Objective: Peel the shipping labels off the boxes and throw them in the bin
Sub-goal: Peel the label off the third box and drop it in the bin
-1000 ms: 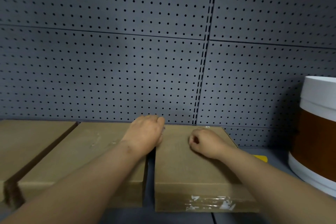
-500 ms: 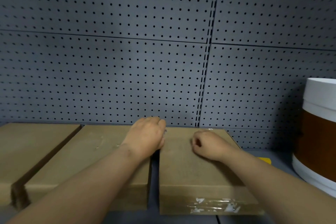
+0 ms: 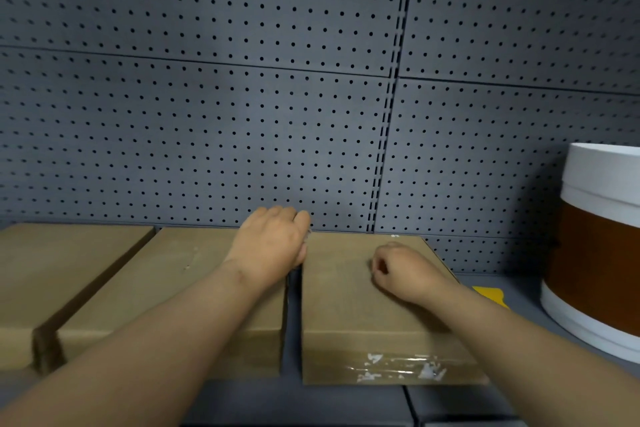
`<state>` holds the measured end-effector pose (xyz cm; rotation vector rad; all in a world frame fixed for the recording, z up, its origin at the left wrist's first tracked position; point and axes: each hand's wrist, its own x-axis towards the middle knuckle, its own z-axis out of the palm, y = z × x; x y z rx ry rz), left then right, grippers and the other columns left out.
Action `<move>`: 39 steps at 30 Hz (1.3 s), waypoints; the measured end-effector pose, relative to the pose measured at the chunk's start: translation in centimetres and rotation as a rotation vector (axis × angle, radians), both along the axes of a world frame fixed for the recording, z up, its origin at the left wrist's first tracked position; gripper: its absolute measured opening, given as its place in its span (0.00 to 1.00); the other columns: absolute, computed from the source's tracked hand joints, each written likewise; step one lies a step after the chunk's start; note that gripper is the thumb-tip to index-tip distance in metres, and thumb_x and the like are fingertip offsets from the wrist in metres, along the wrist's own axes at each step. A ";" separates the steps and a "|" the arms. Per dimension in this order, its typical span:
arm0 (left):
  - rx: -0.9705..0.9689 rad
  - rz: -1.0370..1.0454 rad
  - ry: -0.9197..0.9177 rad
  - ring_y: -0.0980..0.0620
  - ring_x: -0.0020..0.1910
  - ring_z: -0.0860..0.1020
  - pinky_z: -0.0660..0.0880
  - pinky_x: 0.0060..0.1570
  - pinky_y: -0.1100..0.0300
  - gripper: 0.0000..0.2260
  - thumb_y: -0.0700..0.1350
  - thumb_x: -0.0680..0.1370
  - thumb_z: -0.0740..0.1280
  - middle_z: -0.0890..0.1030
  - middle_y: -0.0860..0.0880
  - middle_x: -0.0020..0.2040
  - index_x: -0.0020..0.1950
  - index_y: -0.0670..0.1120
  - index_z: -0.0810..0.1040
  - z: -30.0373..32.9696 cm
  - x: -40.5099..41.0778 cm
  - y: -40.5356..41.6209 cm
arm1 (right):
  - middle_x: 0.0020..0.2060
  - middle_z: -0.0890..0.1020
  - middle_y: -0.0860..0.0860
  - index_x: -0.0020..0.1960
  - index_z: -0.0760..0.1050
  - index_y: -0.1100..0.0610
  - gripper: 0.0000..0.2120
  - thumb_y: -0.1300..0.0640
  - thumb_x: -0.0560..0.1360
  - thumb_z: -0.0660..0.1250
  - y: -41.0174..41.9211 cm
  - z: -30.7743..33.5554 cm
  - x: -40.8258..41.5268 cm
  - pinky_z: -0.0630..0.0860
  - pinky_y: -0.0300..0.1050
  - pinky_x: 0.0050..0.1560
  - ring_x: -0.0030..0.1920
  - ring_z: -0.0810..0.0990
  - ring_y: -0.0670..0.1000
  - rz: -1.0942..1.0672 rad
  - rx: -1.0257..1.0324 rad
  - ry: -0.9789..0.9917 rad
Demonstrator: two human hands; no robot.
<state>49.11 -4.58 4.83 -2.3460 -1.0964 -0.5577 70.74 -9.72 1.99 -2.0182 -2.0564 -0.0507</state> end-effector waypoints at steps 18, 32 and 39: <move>0.051 -0.016 0.045 0.46 0.48 0.76 0.69 0.48 0.55 0.08 0.48 0.78 0.56 0.78 0.46 0.49 0.52 0.45 0.69 -0.8 1.7 -1.1 | 0.47 0.78 0.55 0.45 0.77 0.60 0.09 0.57 0.76 0.59 -2.4 -1.5 -2.7 0.72 0.45 0.52 0.49 0.76 0.54 0.010 0.094 0.066; 0.075 -0.015 0.027 0.47 0.45 0.76 0.69 0.47 0.55 0.08 0.48 0.77 0.58 0.79 0.47 0.46 0.51 0.45 0.70 -0.8 2.4 -0.3 | 0.46 0.79 0.54 0.42 0.76 0.58 0.08 0.57 0.76 0.60 -2.5 -1.2 0.5 0.71 0.43 0.47 0.45 0.76 0.52 -0.013 0.058 0.054; 0.055 -0.018 0.022 0.48 0.46 0.76 0.70 0.49 0.55 0.08 0.48 0.77 0.59 0.78 0.47 0.47 0.52 0.46 0.70 -0.6 2.4 0.1 | 0.46 0.81 0.56 0.45 0.77 0.61 0.09 0.57 0.75 0.61 -1.5 -0.3 2.6 0.74 0.47 0.49 0.48 0.77 0.55 -0.101 0.007 0.056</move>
